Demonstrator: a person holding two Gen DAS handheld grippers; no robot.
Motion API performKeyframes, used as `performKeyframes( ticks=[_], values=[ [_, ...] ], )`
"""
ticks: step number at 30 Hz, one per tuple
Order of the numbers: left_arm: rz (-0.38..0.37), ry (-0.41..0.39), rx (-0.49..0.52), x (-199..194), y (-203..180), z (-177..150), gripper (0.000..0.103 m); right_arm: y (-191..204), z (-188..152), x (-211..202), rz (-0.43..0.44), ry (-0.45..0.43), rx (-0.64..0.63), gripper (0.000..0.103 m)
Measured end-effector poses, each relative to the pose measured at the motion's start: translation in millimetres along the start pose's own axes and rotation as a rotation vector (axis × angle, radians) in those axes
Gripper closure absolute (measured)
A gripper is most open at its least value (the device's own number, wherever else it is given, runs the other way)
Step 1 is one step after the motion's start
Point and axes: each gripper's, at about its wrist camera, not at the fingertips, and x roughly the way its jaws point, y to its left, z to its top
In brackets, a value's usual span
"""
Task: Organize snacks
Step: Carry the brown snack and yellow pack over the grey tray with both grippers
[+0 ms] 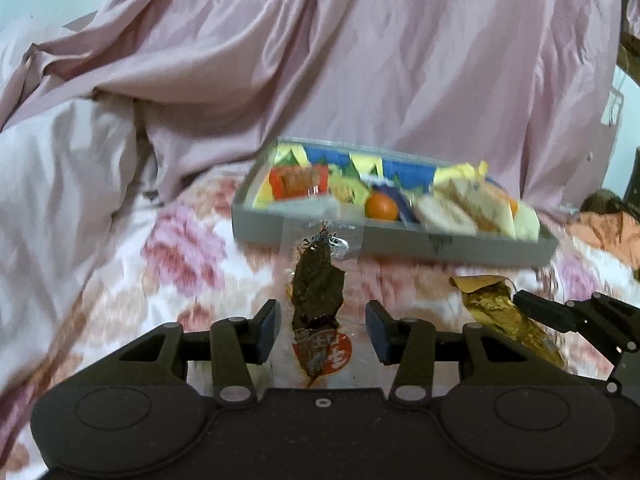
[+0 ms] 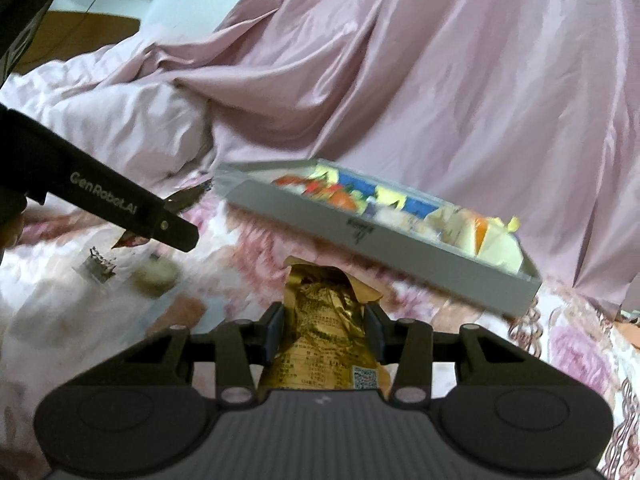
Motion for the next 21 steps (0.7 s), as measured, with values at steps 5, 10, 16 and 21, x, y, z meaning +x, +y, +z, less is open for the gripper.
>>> performKeyframes(
  ticks=[5,10,16,21],
  values=[
    [0.006,-0.039,-0.023,15,2,30,0.054,-14,22,16,-0.035,-0.053,0.000,0.055],
    [0.016,-0.070,-0.024,32,3,54,0.054,-28,45,33,-0.055,-0.101,-0.005,0.055],
    [0.016,-0.083,-0.045,54,7,73,0.054,-37,66,55,-0.062,-0.133,-0.053,0.055],
    [0.017,-0.091,-0.079,75,10,83,0.054,-39,76,72,-0.064,-0.143,-0.079,0.055]
  ],
)
